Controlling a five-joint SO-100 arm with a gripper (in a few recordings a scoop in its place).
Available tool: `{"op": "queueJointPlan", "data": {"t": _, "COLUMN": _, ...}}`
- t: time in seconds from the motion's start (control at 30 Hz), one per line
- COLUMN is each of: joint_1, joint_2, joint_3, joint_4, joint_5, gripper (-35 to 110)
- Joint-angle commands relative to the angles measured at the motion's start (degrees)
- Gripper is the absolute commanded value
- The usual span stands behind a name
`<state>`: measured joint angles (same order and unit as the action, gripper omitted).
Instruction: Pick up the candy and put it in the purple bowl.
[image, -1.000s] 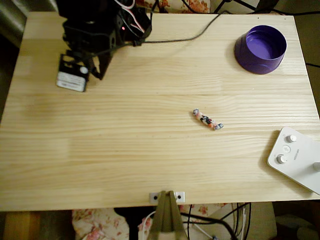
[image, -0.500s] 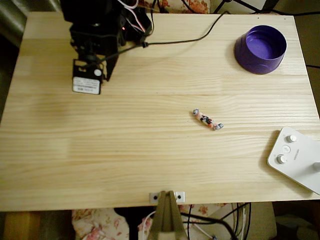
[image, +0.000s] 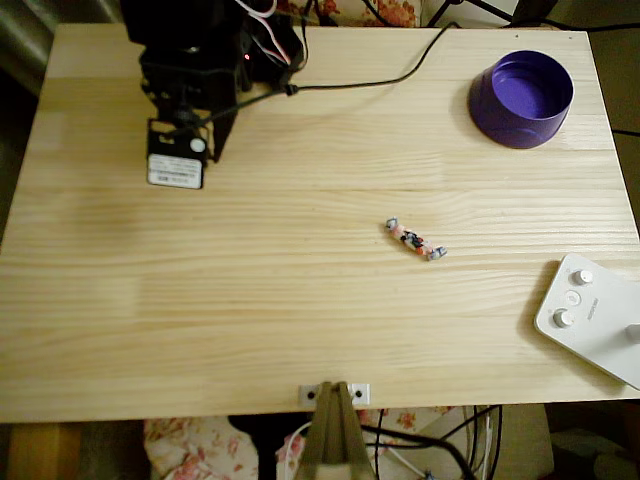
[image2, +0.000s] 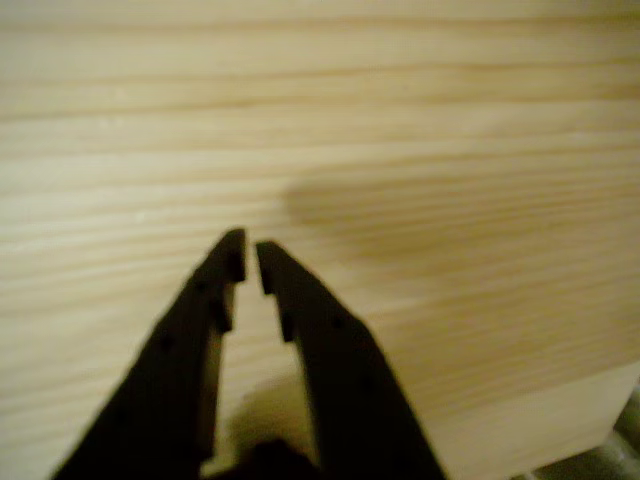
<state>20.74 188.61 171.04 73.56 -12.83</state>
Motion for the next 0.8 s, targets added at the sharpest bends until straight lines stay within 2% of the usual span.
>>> {"op": "queueJointPlan", "data": {"t": 0.0, "joint_1": -0.18, "joint_2": 0.53, "joint_3": -0.88, "joint_4": -0.88, "joint_5": -1.32, "gripper": -1}}
{"op": "queueJointPlan", "data": {"t": 0.77, "joint_1": 1.85, "joint_2": 0.53, "joint_3": -0.97, "joint_4": -1.05, "joint_5": 0.62, "gripper": -1}}
